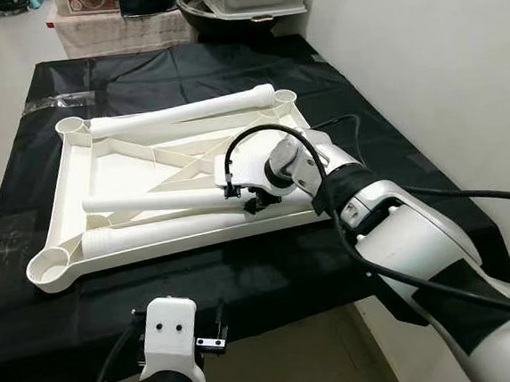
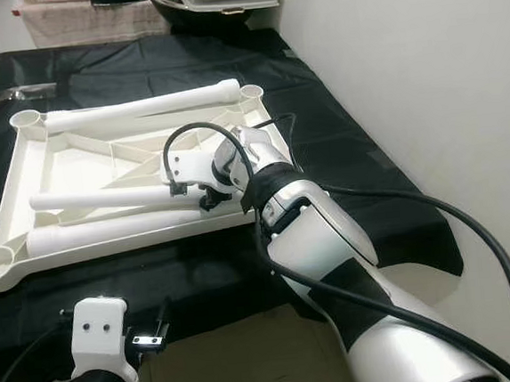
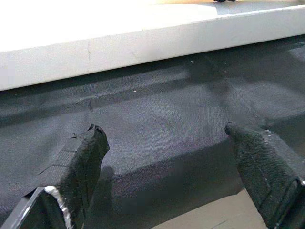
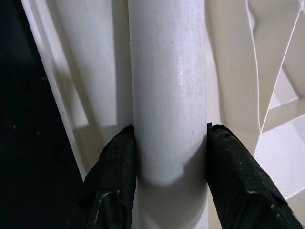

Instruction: Building children table

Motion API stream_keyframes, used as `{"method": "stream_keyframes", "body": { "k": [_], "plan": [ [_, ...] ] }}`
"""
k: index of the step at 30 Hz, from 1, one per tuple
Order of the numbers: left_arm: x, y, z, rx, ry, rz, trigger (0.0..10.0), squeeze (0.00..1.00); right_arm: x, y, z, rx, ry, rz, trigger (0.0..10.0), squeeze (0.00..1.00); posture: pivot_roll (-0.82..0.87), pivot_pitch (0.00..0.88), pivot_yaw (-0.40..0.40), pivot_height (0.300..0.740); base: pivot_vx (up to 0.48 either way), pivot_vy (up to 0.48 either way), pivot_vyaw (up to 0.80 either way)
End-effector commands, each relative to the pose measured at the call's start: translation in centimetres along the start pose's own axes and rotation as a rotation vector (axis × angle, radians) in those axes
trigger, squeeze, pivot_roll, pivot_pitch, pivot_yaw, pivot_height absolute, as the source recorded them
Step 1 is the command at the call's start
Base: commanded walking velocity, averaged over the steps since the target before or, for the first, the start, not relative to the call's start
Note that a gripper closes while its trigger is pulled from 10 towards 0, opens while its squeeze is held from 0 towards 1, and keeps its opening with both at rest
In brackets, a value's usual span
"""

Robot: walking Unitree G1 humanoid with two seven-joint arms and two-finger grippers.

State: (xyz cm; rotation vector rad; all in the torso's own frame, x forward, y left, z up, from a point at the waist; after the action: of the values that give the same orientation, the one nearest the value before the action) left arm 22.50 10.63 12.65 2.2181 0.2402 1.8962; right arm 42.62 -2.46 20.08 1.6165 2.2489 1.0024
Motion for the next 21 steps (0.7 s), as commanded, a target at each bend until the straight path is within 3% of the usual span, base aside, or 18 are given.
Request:
{"method": "stream_keyframes", "body": {
  "k": [1, 9, 12, 15, 17, 18, 19, 20, 21],
  "plan": [
    [-0.4, 2.8, 0.0, -0.079, -0.014, -0.053, 10.0, 0.00, 1.4, 1.0, -0.7, -0.023, 0.079, 0.030, 0.0, 0.00, -0.02, 0.135, -0.132, 0.740, 0.000, 0.000, 0.00],
    [-0.2, 2.4, 0.6, -0.078, -0.010, -0.067, 10.0, 0.00, 4.5, 4.6, -4.0, -0.132, 0.267, 0.103, 0.0, 0.00, -0.02, 0.104, -0.115, 0.740, 0.000, 0.000, 0.00],
    [0.1, 2.1, 1.1, -0.070, -0.001, -0.067, 10.0, 0.00, 6.3, 7.3, -6.9, -0.228, 0.416, 0.190, 0.0, 0.00, -0.02, 0.087, -0.105, 0.740, 0.000, 0.000, 0.00],
    [0.3, 1.9, 1.3, -0.062, 0.009, -0.057, 10.0, 0.00, 6.7, 7.9, -7.7, -0.258, 0.463, 0.231, 0.0, 0.00, -0.02, 0.087, -0.105, 0.740, 0.000, 0.000, 0.00],
    [1.5, 1.0, 1.9, -0.029, 0.049, -0.062, 10.0, 0.00, 7.5, 9.2, -9.1, -0.317, 0.608, 0.367, 0.0, 0.00, -0.02, 0.076, -0.102, 0.740, 0.000, 0.000, 0.00],
    [2.3, 0.4, 2.4, -0.012, 0.080, -0.063, 10.0, 1.00, 7.8, 9.8, -9.9, -0.343, 0.701, 0.455, 0.0, 0.00, -0.01, 0.064, -0.097, 0.740, 0.000, 0.000, 0.00],
    [2.3, 0.4, 2.4, -0.012, 0.080, -0.063, 10.0, 1.00, 7.8, 9.8, -9.9, -0.343, 0.701, 0.455, 0.0, 0.00, -0.01, 0.064, -0.097, 0.740, 0.000, 0.000, 0.00],
    [3.8, -0.1, 3.0, -0.015, 0.129, -0.041, 10.0, 1.00, 7.8, 10.3, -10.6, -0.356, 0.820, 0.581, 0.0, 0.00, 0.00, 0.051, -0.090, 0.740, 0.000, 0.000, 0.00],
    [3.8, -0.1, 3.0, -0.015, 0.129, -0.041, 10.0, 1.00, 7.8, 10.3, -10.6, -0.356, 0.820, 0.581, 0.0, 0.00, 0.00, 0.051, -0.090, 0.740, 0.000, 0.000, 0.00]
  ]
}}
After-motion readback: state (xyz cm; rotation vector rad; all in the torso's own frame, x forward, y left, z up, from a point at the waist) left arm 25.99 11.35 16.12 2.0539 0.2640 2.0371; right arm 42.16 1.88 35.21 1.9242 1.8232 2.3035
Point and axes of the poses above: a point about 5 cm out from each wrist's last joint towards the gripper, its own z axis pointing out of the wrist towards the gripper, its own x axis along the axis of the wrist's last joint, y = z × x, the point moved 5 cm from there along z, pointing out of the wrist towards the gripper, and after that the axes turned 15 degrees about -z, right-handed, at the moved point
